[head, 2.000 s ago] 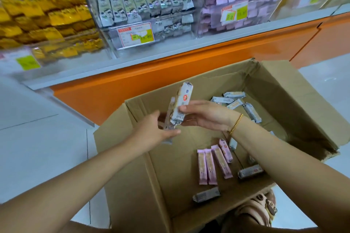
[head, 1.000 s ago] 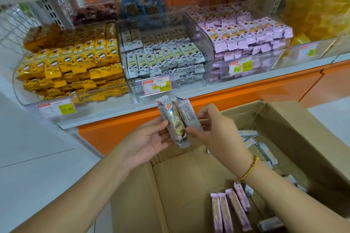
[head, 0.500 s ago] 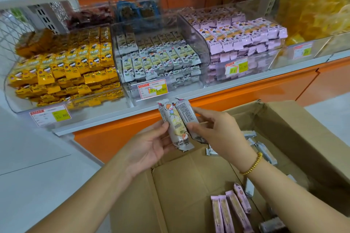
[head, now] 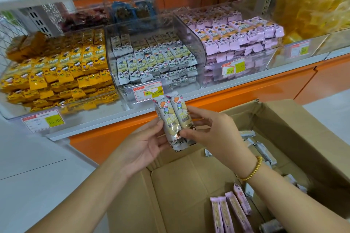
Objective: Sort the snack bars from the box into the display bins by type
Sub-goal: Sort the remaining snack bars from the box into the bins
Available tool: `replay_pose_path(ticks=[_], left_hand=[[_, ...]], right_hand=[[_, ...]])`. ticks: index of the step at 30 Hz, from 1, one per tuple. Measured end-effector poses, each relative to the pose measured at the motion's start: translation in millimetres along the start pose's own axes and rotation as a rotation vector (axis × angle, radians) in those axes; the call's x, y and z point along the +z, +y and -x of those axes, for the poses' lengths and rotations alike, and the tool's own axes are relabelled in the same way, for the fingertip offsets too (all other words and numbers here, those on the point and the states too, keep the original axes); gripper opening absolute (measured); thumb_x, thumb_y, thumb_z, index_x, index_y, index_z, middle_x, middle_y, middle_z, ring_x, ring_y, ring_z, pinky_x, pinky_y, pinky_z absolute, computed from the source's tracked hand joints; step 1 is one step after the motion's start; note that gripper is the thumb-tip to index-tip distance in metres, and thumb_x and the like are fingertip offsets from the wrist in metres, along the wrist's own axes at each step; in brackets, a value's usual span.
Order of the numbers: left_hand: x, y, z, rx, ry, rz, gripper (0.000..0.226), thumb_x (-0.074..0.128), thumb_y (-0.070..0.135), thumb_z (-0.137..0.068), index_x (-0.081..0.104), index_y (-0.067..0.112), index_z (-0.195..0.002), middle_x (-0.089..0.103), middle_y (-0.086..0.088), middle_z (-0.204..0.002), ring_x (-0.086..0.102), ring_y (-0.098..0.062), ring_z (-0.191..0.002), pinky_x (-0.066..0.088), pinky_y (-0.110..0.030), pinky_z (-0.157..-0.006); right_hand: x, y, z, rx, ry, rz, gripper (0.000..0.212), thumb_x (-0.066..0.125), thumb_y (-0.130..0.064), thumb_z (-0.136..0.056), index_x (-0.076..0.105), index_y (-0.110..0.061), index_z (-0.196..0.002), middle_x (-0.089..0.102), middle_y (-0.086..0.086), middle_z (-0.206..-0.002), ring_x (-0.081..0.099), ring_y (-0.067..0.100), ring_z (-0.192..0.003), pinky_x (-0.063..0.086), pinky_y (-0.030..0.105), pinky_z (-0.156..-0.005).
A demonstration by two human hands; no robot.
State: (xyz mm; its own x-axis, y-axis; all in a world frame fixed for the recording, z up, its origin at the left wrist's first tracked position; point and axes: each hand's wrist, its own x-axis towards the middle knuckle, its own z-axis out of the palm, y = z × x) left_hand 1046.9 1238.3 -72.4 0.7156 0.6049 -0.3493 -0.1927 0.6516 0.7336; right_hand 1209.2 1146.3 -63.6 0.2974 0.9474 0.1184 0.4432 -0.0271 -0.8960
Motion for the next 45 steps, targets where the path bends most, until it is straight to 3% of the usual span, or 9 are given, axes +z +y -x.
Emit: replay_pose_path(ticks=[6,15,19,22,27,31,36,40,45], left_hand=[[6,15,4,0.029,-0.015,-0.153,0.034,0.052,0.014,-0.082,0.064,0.007,-0.113,0.070,-0.017,-0.106,0.070,-0.024,-0.085,0.059,-0.031,-0.068],[24,60,0,0.311,0.131,-0.320,0.033,0.056,0.011,-0.085,0.060,0.009,-0.117,0.073,-0.008,-0.103,0.070,-0.016,-0.090,0.057,-0.022,-0.074],[4,85,-6,0.660,0.540,-1.230,0.026,0.055,0.017,-0.094,0.063,0.017,-0.119,0.065,0.016,-0.104,0.062,-0.004,-0.100,0.045,-0.015,-0.085],[-13,87,-8,0.669,0.595,-1.618,0.032,0.055,0.017,-0.093,0.061,0.014,-0.124,0.063,0.001,-0.121,0.057,-0.017,-0.110,0.034,-0.017,-0.084],[-20,80,-11,0.623,0.541,-1.671,0.039,0.050,0.021,-0.095,0.053,0.014,-0.133,0.052,-0.001,-0.136,0.047,-0.017,-0.125,0.030,-0.021,-0.102],[-27,76,-8,0.627,0.503,-1.677,0.044,0.046,0.023,-0.097,0.043,0.019,-0.141,0.041,0.006,-0.145,0.035,-0.008,-0.133,0.020,-0.013,-0.105],[-27,69,-5,0.622,0.499,-1.694,0.049,0.045,0.025,-0.098,0.034,0.020,-0.146,0.031,0.009,-0.150,0.027,-0.006,-0.137,0.014,-0.009,-0.105],[-22,58,-1,0.710,0.456,-1.671,0.032,0.048,0.026,-0.097,0.055,0.018,-0.127,0.051,0.004,-0.131,0.036,-0.009,-0.127,0.015,-0.005,-0.091],[-19,33,-3,0.758,0.465,-1.701,0.009,0.057,0.019,-0.092,0.063,0.014,-0.094,0.058,0.001,-0.099,0.047,-0.018,-0.107,0.029,-0.020,-0.092]], right_hand=[[5,3,3,-0.087,0.139,-0.070,0.039,0.065,-0.023,-0.087,0.056,-0.038,-0.122,0.067,-0.012,-0.101,0.063,0.008,-0.091,0.057,0.032,-0.077],[27,-35,-47,-0.168,0.181,0.135,0.074,0.072,-0.036,-0.072,0.042,-0.028,-0.139,0.043,-0.013,-0.107,0.046,0.000,-0.096,0.037,0.003,-0.076],[12,-55,-132,-0.160,0.236,0.370,0.073,0.070,-0.035,-0.077,0.039,-0.016,-0.141,0.048,0.002,-0.111,0.047,0.017,-0.104,0.032,0.019,-0.068],[19,-64,-209,-0.096,0.203,0.472,0.057,0.071,-0.039,-0.077,0.054,-0.009,-0.122,0.060,0.008,-0.103,0.055,0.021,-0.097,0.034,0.024,-0.065],[47,-66,-280,0.102,-0.004,0.595,0.042,0.068,-0.042,-0.085,0.056,-0.003,-0.076,0.058,0.006,-0.074,0.063,0.027,-0.084,0.043,0.028,-0.057],[60,-68,-302,0.099,-0.034,0.585,0.061,0.058,-0.051,-0.089,0.054,0.002,-0.120,0.061,0.017,-0.118,0.058,0.030,-0.110,0.048,0.035,-0.087],[61,-60,-295,0.052,-0.001,0.415,0.057,0.063,-0.042,-0.089,0.054,-0.001,-0.127,0.059,0.014,-0.127,0.057,0.028,-0.114,0.048,0.034,-0.094],[30,-58,-245,-0.113,0.079,0.326,0.021,0.060,-0.023,-0.092,0.067,-0.002,-0.093,0.068,0.004,-0.092,0.063,0.017,-0.084,0.050,0.023,-0.078],[-22,-38,-133,-0.285,-0.059,0.374,0.037,0.065,-0.026,-0.090,0.058,0.000,-0.064,0.050,0.003,-0.054,0.044,0.005,-0.049,0.032,0.013,-0.050]])
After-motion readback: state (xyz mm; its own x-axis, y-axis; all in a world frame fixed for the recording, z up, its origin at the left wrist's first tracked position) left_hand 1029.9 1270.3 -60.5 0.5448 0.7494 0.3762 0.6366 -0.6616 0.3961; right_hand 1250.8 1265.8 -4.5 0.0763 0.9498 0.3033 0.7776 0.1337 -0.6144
